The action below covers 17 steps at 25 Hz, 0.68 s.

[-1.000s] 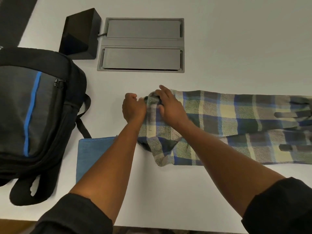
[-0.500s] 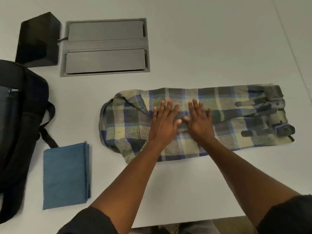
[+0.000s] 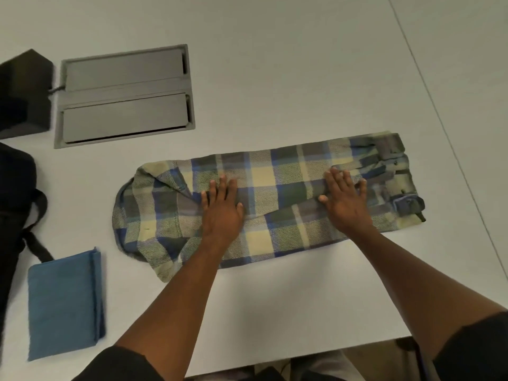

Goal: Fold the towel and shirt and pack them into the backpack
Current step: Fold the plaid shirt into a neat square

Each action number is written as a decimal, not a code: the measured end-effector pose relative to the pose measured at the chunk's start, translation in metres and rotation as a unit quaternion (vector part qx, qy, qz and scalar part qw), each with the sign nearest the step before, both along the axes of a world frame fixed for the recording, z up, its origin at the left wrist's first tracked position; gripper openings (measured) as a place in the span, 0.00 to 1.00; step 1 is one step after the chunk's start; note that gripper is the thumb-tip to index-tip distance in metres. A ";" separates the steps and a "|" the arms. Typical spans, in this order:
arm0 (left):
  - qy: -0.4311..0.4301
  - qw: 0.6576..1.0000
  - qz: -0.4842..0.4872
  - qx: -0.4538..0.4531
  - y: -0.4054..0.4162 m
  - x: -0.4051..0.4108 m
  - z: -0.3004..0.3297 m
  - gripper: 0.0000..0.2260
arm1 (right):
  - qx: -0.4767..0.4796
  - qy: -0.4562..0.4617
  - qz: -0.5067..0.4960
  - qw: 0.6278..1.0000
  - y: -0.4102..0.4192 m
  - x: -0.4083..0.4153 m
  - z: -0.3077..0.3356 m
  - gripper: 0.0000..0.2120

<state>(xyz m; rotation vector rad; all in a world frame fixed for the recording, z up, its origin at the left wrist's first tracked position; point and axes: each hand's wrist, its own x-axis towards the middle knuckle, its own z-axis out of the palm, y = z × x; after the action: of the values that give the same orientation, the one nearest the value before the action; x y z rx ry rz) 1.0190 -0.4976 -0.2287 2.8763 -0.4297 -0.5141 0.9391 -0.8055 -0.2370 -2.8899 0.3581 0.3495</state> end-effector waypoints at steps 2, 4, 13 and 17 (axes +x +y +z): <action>-0.004 1.000 0.016 0.007 -0.027 -0.006 0.008 0.32 | -0.005 -0.002 -0.008 1.000 -0.015 -0.005 0.003 0.32; 0.004 1.000 -0.002 -0.006 -0.056 -0.015 0.013 0.35 | -0.008 -0.001 -0.016 1.000 -0.028 -0.010 0.005 0.32; 0.087 0.991 -0.102 -0.007 -0.152 -0.024 0.012 0.38 | 0.063 -0.018 -0.004 0.998 -0.073 -0.014 0.012 0.33; 0.141 0.985 -0.099 0.024 -0.166 -0.017 0.012 0.40 | 0.117 -0.091 -0.048 0.988 -0.088 -0.007 0.017 0.20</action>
<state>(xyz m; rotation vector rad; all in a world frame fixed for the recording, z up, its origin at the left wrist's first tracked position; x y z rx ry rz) 1.0020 -0.6637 -0.2165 2.7584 -0.6642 -0.9618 0.9323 -0.8937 -0.2202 -2.6382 0.3939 0.1013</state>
